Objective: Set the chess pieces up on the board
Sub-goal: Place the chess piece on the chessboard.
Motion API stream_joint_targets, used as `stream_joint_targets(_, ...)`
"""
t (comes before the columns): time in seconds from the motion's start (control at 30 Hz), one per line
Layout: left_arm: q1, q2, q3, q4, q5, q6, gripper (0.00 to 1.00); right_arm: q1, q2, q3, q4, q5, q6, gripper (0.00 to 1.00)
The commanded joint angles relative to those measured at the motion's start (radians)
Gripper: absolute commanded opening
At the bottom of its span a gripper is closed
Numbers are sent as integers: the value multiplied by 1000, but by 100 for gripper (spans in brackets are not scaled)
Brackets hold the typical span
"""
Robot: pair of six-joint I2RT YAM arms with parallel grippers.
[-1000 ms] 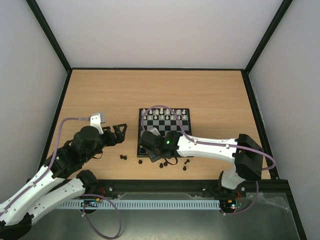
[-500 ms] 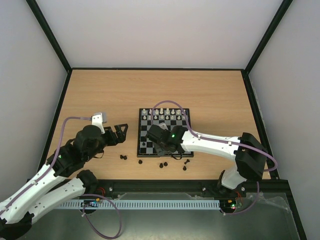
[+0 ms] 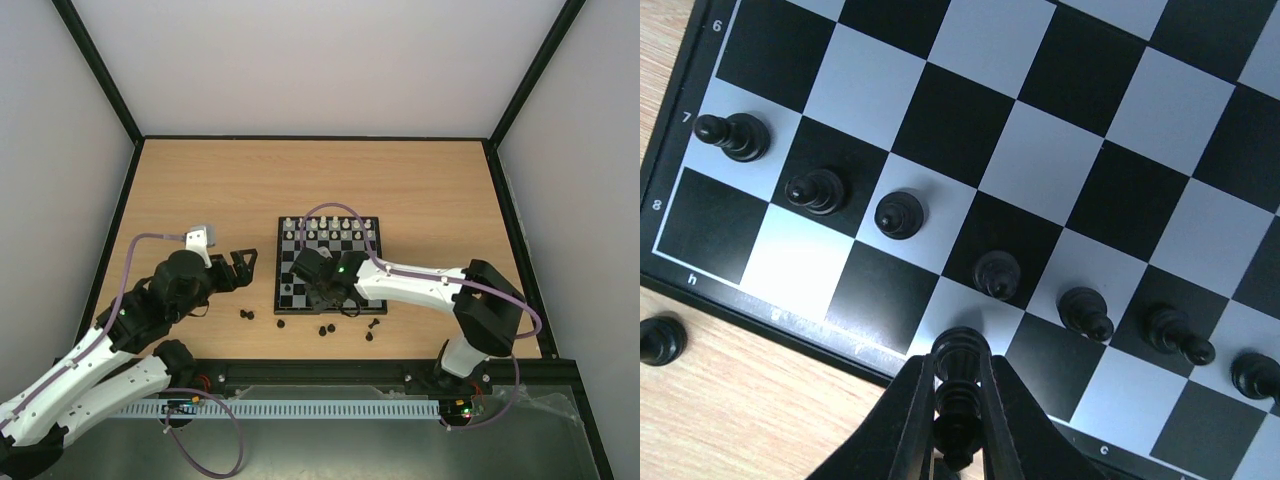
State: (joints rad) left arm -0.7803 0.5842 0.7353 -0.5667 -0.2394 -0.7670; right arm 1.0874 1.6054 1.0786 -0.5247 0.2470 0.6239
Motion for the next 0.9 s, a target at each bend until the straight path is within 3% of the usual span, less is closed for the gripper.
stream_joint_targets(0.0,4,-5,-13,15,2,5,99,-13,37,-9,3,-11,-24,13)
stream_joint_targets(0.3,4,-14,-16,11,-4,5,99,-16,61,1,-7,-19,-26,19)
stream_joint_targets(0.5,4,-11,-16,13,-3,6,99,-16,32,1,-12,-27,-21,36)
stream_joint_targets(0.67,4,-4,-22,20,-8,7,99,-16,-45,-7,0,-54,-29,43)
stream_joint_targets(0.87,4,30,-34,37,-10,1,99,-11,-178,-75,14,-107,-29,65)
